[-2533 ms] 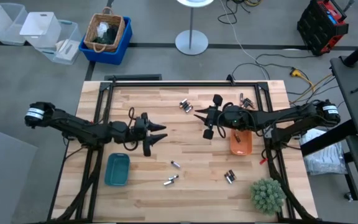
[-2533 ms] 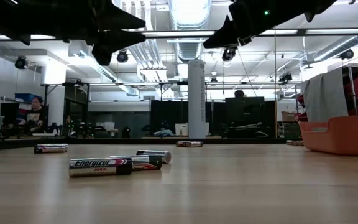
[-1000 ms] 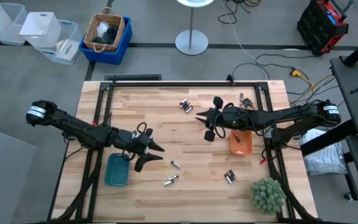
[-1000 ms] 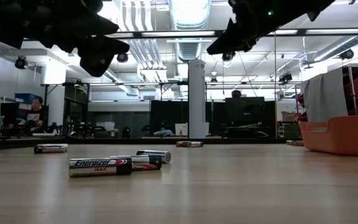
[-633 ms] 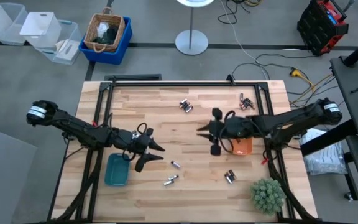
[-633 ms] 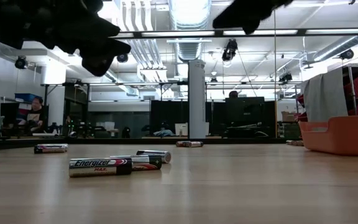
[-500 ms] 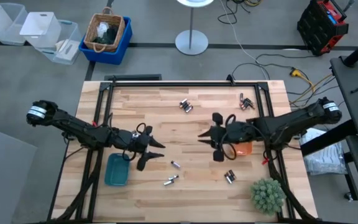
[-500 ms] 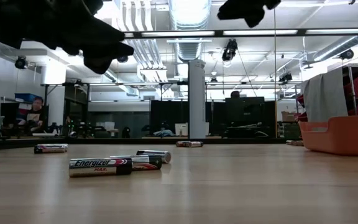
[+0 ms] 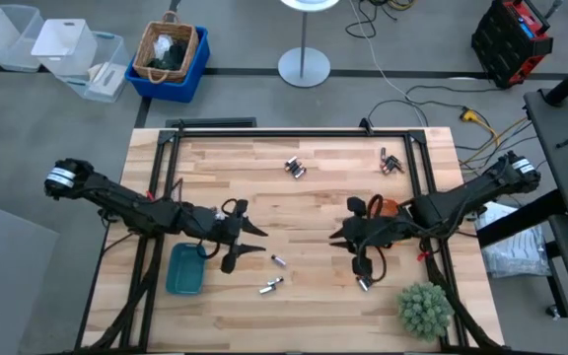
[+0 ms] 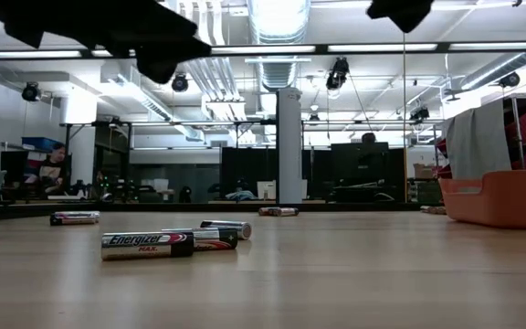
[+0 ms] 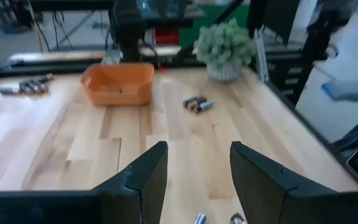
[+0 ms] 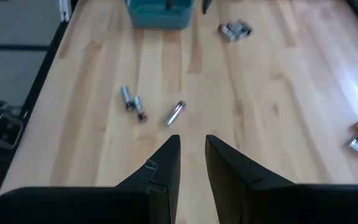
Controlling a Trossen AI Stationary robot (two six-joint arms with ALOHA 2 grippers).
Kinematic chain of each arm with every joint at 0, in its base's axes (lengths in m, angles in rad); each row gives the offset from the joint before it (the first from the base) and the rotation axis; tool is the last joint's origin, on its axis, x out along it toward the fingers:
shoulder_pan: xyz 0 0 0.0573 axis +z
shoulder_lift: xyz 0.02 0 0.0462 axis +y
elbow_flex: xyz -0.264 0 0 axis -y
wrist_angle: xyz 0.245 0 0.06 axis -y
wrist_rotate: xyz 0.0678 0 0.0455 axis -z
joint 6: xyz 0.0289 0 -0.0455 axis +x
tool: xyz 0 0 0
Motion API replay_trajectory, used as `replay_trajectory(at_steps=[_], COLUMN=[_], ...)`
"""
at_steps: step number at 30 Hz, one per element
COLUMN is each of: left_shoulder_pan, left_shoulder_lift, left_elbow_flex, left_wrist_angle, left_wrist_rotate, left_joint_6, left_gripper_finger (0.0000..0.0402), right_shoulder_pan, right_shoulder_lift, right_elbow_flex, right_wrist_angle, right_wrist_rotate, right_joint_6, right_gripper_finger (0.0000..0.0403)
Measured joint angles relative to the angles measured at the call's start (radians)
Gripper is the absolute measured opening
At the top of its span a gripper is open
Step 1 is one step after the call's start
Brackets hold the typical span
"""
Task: Sort batteries
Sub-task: Put the silver battery into the blue bin
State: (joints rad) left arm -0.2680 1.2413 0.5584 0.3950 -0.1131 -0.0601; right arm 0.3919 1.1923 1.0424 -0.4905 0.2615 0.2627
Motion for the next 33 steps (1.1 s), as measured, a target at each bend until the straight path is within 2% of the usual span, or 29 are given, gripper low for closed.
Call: replay_trajectory(at_steps=[7,12,16,19,25,30,33], left_shoulder_pan=[-0.002,-0.002,-0.001,-0.002,0.0,0.002,0.004], left_shoulder_lift=[0.164,0.285,0.355,0.392,0.456,0.5,0.521], left_elbow_flex=[0.083,0.139,0.152,0.155,0.152,0.165,0.172], left_wrist_angle=[-0.113,-0.125,-0.126,-0.124,-0.126,-0.125,-0.126], left_wrist_rotate=[0.021,0.022,0.095,0.105,0.1,0.024,0.019], left_joint_6=[0.0,0.026,0.051,0.055,0.065,0.081,0.109], left_gripper_finger=[0.0155,0.0155,0.0155,0.0155,0.0155,0.0155,0.0155], right_shoulder_pan=[0.038,0.043,0.043,0.049,0.052,0.051,0.051], right_shoulder_lift=[0.0,0.0,0.0,0.0,0.0,0.0,0.0], right_elbow_flex=[0.0,-0.001,-0.004,-0.008,-0.01,-0.01,-0.011], right_wrist_angle=[-0.068,-0.162,-0.224,-0.224,-0.221,-0.196,-0.179], right_wrist_rotate=[0.001,-0.002,-0.002,-0.003,-0.003,-0.002,0.0], right_joint_6=[0.089,0.147,0.204,0.219,0.238,0.238,0.238], right_gripper_finger=[0.0068,0.0068,0.0068,0.0068,0.0068,0.0068,0.0068])
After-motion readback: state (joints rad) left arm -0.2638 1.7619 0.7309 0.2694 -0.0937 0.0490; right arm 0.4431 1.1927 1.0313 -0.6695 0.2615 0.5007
